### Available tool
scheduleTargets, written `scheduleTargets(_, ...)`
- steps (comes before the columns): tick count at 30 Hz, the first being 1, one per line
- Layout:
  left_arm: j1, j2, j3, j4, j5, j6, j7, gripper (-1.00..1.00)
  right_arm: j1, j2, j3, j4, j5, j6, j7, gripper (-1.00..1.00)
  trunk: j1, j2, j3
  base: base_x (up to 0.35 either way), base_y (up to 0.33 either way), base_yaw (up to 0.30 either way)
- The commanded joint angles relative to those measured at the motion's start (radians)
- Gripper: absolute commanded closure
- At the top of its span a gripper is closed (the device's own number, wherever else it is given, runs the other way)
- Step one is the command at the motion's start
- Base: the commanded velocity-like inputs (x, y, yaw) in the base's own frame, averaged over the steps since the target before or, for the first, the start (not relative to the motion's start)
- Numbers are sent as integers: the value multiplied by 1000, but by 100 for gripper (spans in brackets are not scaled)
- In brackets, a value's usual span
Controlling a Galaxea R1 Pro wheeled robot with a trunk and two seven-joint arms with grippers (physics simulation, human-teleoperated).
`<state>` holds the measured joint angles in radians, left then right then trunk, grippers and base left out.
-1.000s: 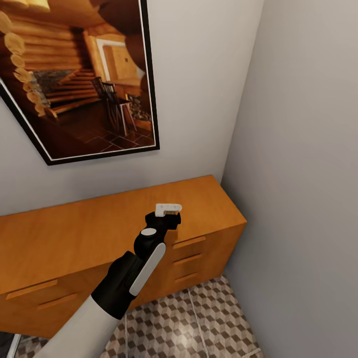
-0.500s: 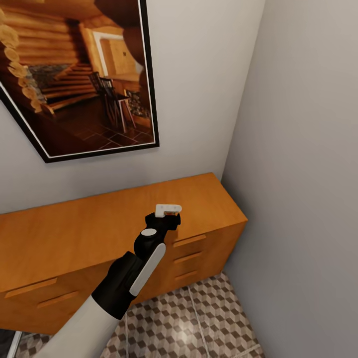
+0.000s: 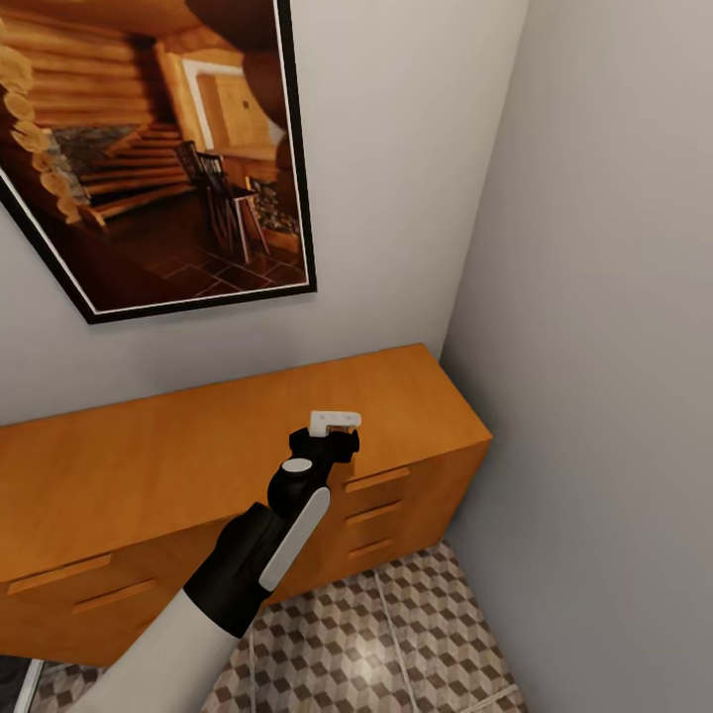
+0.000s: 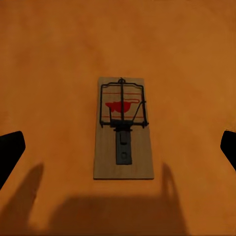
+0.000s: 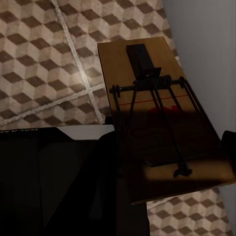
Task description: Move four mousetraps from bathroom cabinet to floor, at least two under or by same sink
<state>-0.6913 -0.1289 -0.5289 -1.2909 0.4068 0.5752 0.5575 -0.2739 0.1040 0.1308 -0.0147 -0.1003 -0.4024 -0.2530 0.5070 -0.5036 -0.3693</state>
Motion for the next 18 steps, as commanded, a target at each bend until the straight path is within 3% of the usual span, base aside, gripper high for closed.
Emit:
scheduleTargets(1, -1, 0, -2, 0, 10, 2, 10, -100, 0, 0, 9, 1, -11, -4, -3, 100, 1, -1, -1, 120, -83, 0)
scheduleTargets(7, -1, 0, -2, 2, 11, 2, 10, -100, 2, 0, 9, 1, -11, -4, -3, 100, 1, -1, -1, 146, -106, 0)
scheduleTargets(18, -1, 0, -2, 2, 12, 2, 10, -100, 2, 0, 9, 1, -11, -4, -3, 100, 1, -1, -1, 20, -14, 0)
